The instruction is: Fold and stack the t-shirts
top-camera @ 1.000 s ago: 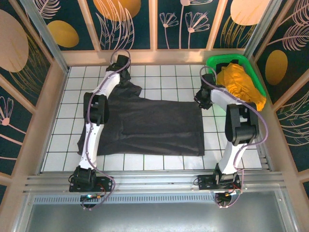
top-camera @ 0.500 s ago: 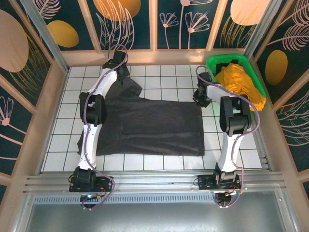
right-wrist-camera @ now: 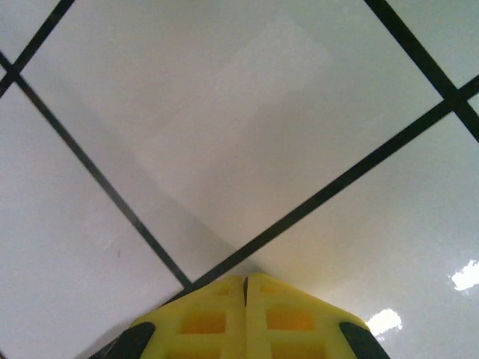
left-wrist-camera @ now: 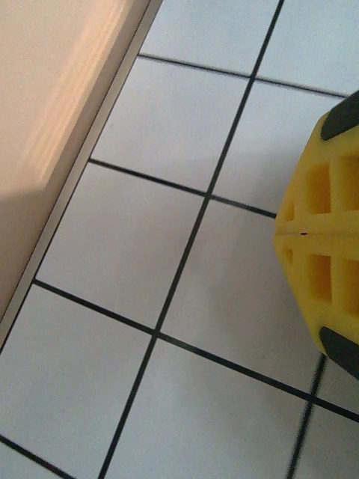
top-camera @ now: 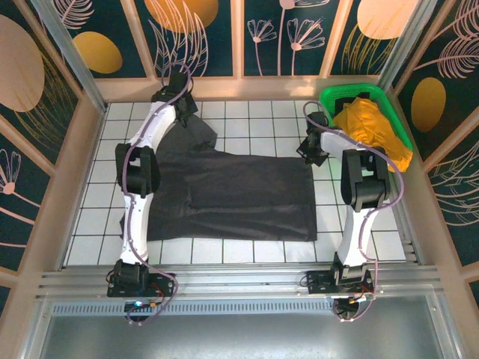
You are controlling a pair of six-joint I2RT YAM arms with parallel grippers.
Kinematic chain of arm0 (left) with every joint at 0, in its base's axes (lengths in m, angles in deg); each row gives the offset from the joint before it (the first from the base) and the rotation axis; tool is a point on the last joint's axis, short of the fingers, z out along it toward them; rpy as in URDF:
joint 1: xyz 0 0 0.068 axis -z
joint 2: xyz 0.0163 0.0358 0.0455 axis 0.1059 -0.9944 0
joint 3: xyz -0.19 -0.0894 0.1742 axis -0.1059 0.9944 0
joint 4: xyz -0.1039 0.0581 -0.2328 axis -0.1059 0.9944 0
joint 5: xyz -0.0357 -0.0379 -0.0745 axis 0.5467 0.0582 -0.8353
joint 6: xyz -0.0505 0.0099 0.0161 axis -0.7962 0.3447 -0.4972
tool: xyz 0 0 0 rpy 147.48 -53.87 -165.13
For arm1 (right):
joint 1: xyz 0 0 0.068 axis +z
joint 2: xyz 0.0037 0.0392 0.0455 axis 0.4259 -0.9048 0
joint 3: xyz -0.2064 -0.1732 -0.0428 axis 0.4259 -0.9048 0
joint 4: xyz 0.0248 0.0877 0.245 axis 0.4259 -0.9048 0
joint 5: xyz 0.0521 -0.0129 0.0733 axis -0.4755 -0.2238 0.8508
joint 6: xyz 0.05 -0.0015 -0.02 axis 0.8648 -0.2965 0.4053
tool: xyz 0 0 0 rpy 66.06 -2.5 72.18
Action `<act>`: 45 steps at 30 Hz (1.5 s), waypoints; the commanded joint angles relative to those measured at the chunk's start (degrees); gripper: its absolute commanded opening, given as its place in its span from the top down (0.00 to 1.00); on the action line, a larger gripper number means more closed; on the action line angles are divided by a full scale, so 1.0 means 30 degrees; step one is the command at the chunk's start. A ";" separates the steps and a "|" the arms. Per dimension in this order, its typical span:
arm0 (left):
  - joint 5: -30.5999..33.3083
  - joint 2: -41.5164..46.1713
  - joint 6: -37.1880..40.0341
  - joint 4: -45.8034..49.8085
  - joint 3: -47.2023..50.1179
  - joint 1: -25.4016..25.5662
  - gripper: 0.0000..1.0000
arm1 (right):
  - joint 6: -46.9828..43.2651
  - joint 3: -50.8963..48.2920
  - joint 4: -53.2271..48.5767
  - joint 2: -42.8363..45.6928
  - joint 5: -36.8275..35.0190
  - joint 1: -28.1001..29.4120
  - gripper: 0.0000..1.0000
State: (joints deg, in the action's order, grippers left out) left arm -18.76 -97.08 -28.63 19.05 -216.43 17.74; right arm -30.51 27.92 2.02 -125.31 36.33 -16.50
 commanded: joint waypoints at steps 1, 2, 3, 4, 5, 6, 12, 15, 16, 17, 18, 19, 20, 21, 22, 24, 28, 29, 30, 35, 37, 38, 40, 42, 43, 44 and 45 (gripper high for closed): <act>-0.0537 0.2778 0.0136 0.0450 0.1520 -0.0078 1.00 | -0.0932 -0.0445 0.0186 0.1864 0.0570 -0.0116 1.00; -0.0534 0.3446 0.0212 0.0425 0.2306 -0.0078 1.00 | -0.1085 -0.0589 0.0226 0.2132 0.0659 -0.0120 1.00; -0.0494 0.4220 0.0251 0.0405 0.3168 -0.0086 1.00 | -0.1232 -0.0712 0.0226 0.2431 0.0659 -0.0094 1.00; -0.0497 0.4895 0.0284 0.0346 0.3955 -0.0081 1.00 | -0.1375 -0.0858 0.0274 0.2708 0.0665 -0.0081 1.00; -0.0479 0.5779 0.0323 0.0251 0.4943 -0.0078 1.00 | -0.1529 -0.1106 0.0348 0.3088 0.1247 -0.0076 1.00; -0.0405 0.6737 0.0271 0.0173 0.5862 -0.0078 1.00 | -0.1641 -0.1367 0.0395 0.3472 0.1393 -0.0059 1.00; 0.0328 1.2697 -0.0217 0.0197 1.1870 -0.0078 1.00 | -0.1918 -0.3427 0.0134 0.6094 0.1908 0.0052 1.00; 0.0821 1.6137 -0.0872 0.0451 1.5212 -0.0086 1.00 | -0.1880 -0.4767 -0.0208 0.7462 0.2117 0.0156 1.00; 0.0948 1.7106 -0.1243 0.0609 1.6199 -0.0078 1.00 | -0.1869 -0.5197 -0.0339 0.7895 0.2176 0.0205 1.00; 0.0936 1.8283 -0.1621 0.0731 1.7566 -0.0078 1.00 | -0.1867 -0.5704 -0.0526 0.8376 0.2235 0.0252 1.00; 0.1025 1.9441 -0.2089 0.0878 1.8844 -0.0078 1.00 | -0.1836 -0.6179 -0.0767 0.8800 0.2315 0.0282 1.00; 0.1120 2.0485 -0.2572 0.1030 1.9933 -0.0078 1.00 | -0.1767 -0.6589 -0.0952 0.9181 0.2327 0.0275 1.00; 0.1161 2.1675 -0.3170 0.1209 2.1202 -0.0078 1.00 | -0.1698 -0.7074 -0.1186 0.9610 0.2382 0.0273 1.00; 0.1097 2.2757 -0.3796 0.1344 2.2502 -0.0078 1.00 | -0.1646 -0.7573 -0.1379 0.9960 0.2511 0.0283 1.00; 0.0882 2.3905 -0.4334 0.1369 2.3624 -0.0078 1.00 | -0.1631 -0.7993 -0.1516 1.0207 0.2635 0.0309 1.00; 0.0309 2.6039 -0.5680 0.1608 2.6240 -0.0078 1.00 | -0.1516 -0.8989 -0.1708 1.0534 0.2979 0.0330 1.00; -0.0605 2.8883 -0.7663 0.2211 2.9857 -0.0078 1.00 | -0.1138 -1.0479 -0.1719 1.0540 0.3425 0.0396 1.00; -0.0617 2.9332 -0.7964 0.2422 3.0477 -0.0079 1.00 | -0.1033 -1.0707 -0.1684 1.0407 0.3490 0.0392 1.00; -0.0579 2.9669 -0.8203 0.2545 3.0955 -0.0078 1.00 | -0.0983 -1.0849 -0.1702 1.0232 0.3528 0.0399 1.00; -0.0768 2.9791 -0.8352 0.2625 3.1476 -0.0078 1.00 | -0.0846 -1.0805 -0.1837 0.9789 0.3142 0.0406 1.00; -0.0577 2.9723 -0.8326 0.2943 3.1225 -0.0078 1.00 | -0.0871 -1.0516 -0.2107 0.9838 0.2804 0.0401 1.00; -0.0166 2.9673 -0.8446 0.3355 3.0974 -0.0078 1.00 | -0.0873 -1.0356 -0.2274 0.9891 0.2591 0.0393 1.00; 0.0753 2.9542 -0.8811 0.4751 3.0485 -0.0078 1.00 | -0.0816 -1.0117 -0.2589 1.0251 0.2210 0.0394 1.00; 0.1442 2.9536 -0.9172 0.5431 3.0127 -0.0078 1.00 | -0.0755 -0.9992 -0.2862 1.0739 0.1807 0.0396 1.00; 0.1720 2.9591 -0.9387 0.5690 2.9974 -0.0084 1.00 | -0.0708 -0.9967 -0.3029 1.1021 0.1559 0.0384 1.00; 0.1947 2.9669 -0.9586 0.5889 2.9839 -0.0086 1.00 | -0.0665 -0.9990 -0.3204 1.1272 0.1277 0.0368 1.00; 0.2182 2.9736 -0.9815 0.6083 2.9700 -0.0078 1.00 | -0.0634 -1.0030 -0.3316 1.1491 0.1083 0.0332 1.00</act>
State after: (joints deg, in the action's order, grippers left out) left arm -16.38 -8.47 -55.18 32.03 -125.13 17.74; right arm -33.31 -3.49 -4.20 -93.88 43.30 -15.67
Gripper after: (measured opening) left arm 0.061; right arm 0.050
